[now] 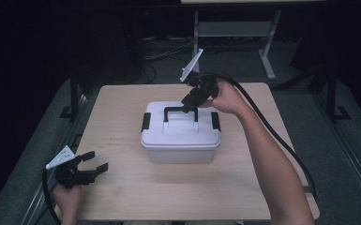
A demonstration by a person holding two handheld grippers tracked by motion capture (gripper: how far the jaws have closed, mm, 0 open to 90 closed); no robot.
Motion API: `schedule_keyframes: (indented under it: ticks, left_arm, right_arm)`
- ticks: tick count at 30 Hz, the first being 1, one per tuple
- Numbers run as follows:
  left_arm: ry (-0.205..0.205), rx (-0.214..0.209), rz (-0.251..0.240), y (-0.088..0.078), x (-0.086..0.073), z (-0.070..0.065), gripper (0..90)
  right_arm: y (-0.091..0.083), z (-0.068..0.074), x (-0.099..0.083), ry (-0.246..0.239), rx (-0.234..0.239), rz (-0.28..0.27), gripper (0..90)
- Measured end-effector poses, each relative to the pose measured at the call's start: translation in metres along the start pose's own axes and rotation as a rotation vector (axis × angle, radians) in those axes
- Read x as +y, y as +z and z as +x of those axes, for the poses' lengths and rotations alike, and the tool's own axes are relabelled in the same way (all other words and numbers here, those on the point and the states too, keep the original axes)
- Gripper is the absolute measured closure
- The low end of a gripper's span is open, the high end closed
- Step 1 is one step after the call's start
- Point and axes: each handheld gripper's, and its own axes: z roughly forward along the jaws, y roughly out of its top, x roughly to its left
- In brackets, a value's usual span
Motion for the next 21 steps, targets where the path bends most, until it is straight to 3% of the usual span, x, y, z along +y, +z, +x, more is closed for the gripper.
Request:
schedule_keyframes:
  ticks: [21]
  left_arm:
    - [0.0,-0.005,0.001,0.0,-0.001,-0.001,14.5]
  right_arm:
    - [-0.015,0.008,-0.013,0.042,-0.035,0.0,49.0]
